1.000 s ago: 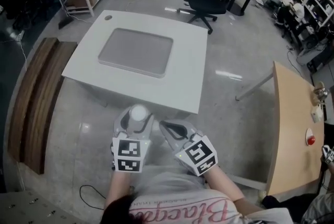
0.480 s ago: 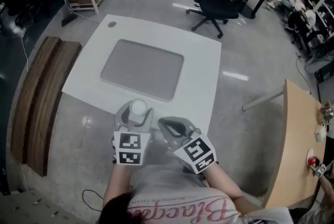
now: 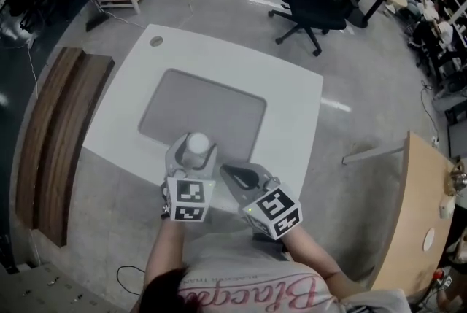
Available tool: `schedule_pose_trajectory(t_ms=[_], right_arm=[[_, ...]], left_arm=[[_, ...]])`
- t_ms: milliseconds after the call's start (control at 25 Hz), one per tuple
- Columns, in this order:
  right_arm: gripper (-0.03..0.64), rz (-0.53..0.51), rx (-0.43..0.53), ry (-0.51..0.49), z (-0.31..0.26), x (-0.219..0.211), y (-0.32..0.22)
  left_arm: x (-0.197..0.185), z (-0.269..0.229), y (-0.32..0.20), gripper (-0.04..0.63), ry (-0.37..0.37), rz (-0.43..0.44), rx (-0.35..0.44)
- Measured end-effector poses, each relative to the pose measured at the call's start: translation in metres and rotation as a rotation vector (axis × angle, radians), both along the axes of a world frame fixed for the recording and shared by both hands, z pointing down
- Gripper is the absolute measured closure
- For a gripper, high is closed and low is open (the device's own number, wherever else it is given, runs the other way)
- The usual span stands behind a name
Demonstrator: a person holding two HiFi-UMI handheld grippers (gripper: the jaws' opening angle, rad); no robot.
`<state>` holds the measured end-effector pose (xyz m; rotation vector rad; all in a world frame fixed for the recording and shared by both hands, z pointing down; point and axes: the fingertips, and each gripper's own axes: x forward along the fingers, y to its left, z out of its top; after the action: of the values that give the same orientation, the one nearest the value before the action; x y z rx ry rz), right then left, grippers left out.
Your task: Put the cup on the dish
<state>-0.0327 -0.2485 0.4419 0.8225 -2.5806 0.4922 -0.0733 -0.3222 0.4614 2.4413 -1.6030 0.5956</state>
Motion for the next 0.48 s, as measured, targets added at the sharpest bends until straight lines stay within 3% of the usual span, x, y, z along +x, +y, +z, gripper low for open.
schedule_pose_trajectory(t_ms=[280, 480], right_arm=[[0.615, -0.004, -0.074, 0.006, 0.017, 0.004, -0.022], [0.615, -0.074, -0.068, 0.04, 0.028, -0.002, -0.02]], left_arm=[[-0.004, 0.04, -0.039, 0.33, -0.043, -0.03, -0.045], [-0.01, 0.051, -0.058, 0.33, -0.065, -0.039, -0.081]])
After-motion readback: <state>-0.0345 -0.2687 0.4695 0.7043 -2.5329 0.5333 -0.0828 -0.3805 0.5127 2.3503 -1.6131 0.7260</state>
